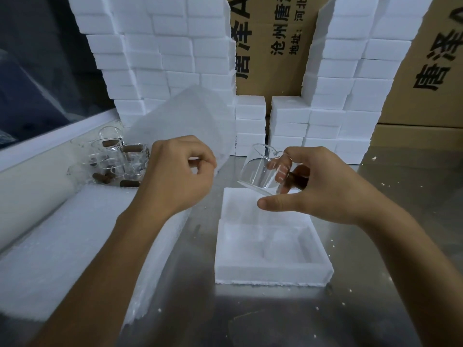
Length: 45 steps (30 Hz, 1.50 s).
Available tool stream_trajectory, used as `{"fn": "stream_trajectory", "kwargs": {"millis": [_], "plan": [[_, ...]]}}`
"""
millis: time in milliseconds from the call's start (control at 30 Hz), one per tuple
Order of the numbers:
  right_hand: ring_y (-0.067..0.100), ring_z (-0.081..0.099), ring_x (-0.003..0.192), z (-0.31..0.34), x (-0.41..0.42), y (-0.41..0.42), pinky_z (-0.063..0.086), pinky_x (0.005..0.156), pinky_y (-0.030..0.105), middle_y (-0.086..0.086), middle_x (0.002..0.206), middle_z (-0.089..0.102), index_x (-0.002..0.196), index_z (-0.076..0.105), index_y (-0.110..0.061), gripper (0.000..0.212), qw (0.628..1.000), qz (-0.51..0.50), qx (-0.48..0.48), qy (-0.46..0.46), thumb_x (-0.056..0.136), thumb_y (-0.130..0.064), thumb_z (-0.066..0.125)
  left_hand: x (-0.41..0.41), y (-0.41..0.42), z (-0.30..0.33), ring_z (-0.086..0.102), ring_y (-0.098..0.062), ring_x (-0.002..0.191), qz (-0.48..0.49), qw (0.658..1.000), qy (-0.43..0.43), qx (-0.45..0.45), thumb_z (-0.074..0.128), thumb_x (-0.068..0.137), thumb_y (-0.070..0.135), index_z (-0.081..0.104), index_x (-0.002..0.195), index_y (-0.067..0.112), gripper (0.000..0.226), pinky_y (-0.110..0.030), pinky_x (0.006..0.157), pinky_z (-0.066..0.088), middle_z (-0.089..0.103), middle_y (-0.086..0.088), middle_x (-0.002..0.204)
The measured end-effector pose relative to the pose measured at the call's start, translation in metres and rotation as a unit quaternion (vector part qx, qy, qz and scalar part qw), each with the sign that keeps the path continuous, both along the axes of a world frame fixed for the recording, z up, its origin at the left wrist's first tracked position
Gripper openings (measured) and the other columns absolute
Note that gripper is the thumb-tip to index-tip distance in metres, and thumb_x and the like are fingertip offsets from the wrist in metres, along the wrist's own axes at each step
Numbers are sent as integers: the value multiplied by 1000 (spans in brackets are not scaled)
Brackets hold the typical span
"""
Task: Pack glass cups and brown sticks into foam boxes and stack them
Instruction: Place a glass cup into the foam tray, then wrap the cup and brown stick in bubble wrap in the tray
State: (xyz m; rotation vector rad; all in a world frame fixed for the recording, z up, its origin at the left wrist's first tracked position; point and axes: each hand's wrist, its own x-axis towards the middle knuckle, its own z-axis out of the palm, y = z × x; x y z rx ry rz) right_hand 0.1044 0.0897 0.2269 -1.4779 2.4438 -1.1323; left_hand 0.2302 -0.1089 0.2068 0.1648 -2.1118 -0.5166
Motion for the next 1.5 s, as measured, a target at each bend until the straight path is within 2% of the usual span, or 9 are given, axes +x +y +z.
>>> {"fn": "stream_trajectory", "kwargs": {"millis": [133, 400, 700, 900, 933, 1033, 1267, 1400, 1500], "plan": [[8, 60, 57, -1, -2, 1, 57, 62, 33, -7, 85, 73, 72, 57, -33, 48, 1000, -4, -6, 5, 48, -65, 84, -9, 2, -11, 66, -12, 62, 61, 993, -12, 96, 81, 73, 29, 63, 62, 16, 24, -27, 65, 56, 67, 5, 63], [5, 56, 56, 0, 0, 1, 46, 53, 19, -9, 81, 70, 69, 58, -24, 51, 999, 6, -11, 31, 49, -62, 86, -15, -8, -27, 56, 10, 56, 104, 976, -140, 131, 81, 77, 12, 73, 68, 20, 15, 1, 53, 35, 56, 14, 53], [0, 66, 72, -3, 11, -7, 49, 58, 14, -15, 90, 67, 75, 67, -16, 51, 991, 40, -94, -86, 56, -62, 80, -20, 0, -30, 50, 1, 45, 58, 973, -107, 196, 89, 67, 33, 57, 50, 16, 40, -15, 50, 37, 56, 15, 47], [24, 68, 113, -2, 26, -19, 58, 88, 30, 15, 120, 70, 97, 74, -8, 54, 797, 128, -267, -526, 63, -49, 85, -26, 6, -31, 58, 1, 55, 13, 963, -160, 215, 66, 92, 33, 72, 66, 23, 29, -21, 59, 40, 67, 16, 61], [27, 69, 113, -4, 26, -20, 58, 90, 33, 17, 117, 71, 82, 81, -14, 39, 768, 119, -288, -559, 65, -49, 83, -26, 7, -31, 59, 3, 58, 7, 960, -179, 217, 65, 94, 30, 75, 72, 19, 27, -21, 62, 41, 69, 17, 67], [35, 71, 105, -6, 28, -24, 57, 94, 44, 17, 101, 75, 103, 66, -8, 55, 700, 83, -334, -626, 66, -46, 83, -26, 10, -30, 59, 10, 62, -7, 951, -205, 230, 64, 94, 24, 78, 84, 18, 18, -18, 65, 43, 71, 19, 77], [25, 63, 105, -20, 26, -31, 51, 94, 44, 13, 119, 69, 97, 67, -17, 50, 784, -16, -186, -592, 67, -56, 76, -21, 19, -16, 64, -2, 63, 24, 973, -108, 202, 67, 92, 16, 68, 73, 21, 19, -32, 71, 54, 69, 10, 69], [27, 55, 97, -23, 32, -34, 55, 96, 44, 16, 131, 61, 78, 65, -17, 37, 792, -19, -165, -587, 78, -52, 76, -17, 23, -10, 69, -19, 72, 68, 983, -15, 170, 60, 93, 3, 48, 76, 25, 30, -45, 65, 57, 66, 1, 78], [25, 55, 97, -27, 33, -37, 54, 98, 44, 4, 125, 63, 82, 67, -18, 33, 798, -12, -159, -581, 86, -50, 69, -13, 22, -9, 65, -27, 71, 72, 994, -21, 83, 48, 85, -15, 58, 71, 17, 36, -46, 63, 53, 62, -6, 78]]}}
